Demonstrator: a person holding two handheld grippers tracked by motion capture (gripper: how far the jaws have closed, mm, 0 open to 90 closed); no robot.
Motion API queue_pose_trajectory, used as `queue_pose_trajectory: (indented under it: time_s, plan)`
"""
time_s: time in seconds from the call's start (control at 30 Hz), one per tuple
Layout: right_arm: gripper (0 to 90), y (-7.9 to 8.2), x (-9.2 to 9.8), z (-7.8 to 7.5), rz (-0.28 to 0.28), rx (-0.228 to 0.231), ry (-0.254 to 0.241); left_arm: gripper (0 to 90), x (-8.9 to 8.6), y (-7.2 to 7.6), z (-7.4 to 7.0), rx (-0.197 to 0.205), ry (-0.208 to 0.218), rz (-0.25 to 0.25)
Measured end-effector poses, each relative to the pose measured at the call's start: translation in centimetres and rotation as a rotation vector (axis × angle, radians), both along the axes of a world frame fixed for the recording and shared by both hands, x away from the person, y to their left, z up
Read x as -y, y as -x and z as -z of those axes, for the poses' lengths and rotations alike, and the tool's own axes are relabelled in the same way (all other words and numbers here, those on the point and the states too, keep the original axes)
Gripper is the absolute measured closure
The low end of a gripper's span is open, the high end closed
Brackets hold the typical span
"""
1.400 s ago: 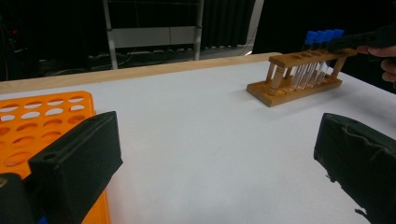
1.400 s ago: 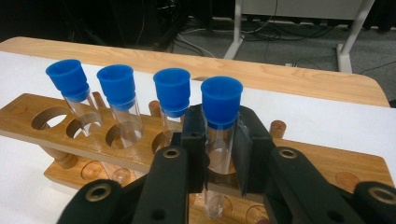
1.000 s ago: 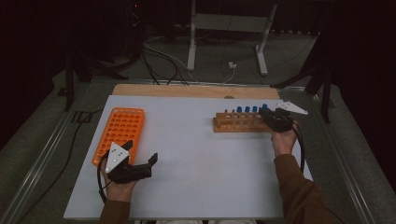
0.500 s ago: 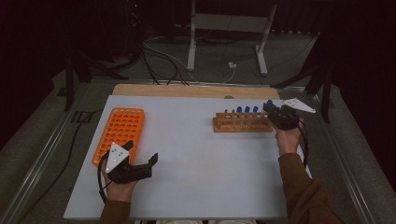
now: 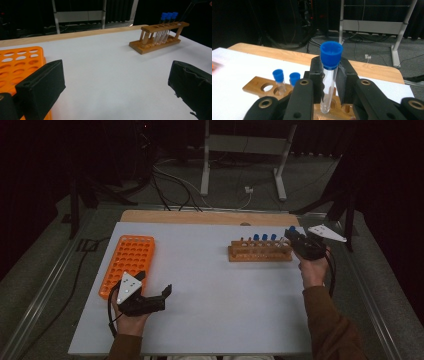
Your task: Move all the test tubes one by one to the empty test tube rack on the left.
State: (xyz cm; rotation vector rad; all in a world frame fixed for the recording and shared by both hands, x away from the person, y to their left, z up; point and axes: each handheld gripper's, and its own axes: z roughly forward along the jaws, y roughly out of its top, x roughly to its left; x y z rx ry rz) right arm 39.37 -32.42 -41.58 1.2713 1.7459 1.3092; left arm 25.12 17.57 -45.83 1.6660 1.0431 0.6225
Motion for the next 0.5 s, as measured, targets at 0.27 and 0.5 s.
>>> queue_pose_trajectory:
  time_s: [0.27, 0.5]
  plan:
    - [76.9, 1.0, -0.6, -0.3, -0.048, -0.010, 0.011, 1.9, 1.5, -0.5, -0.3, 0.003, -0.010, 0.033]
    - [76.9, 1.8, -1.6, -0.3, -0.101, -0.027, -0.003, 2.0, 3.1, -1.1, -0.6, 0.005, -0.019, 0.059]
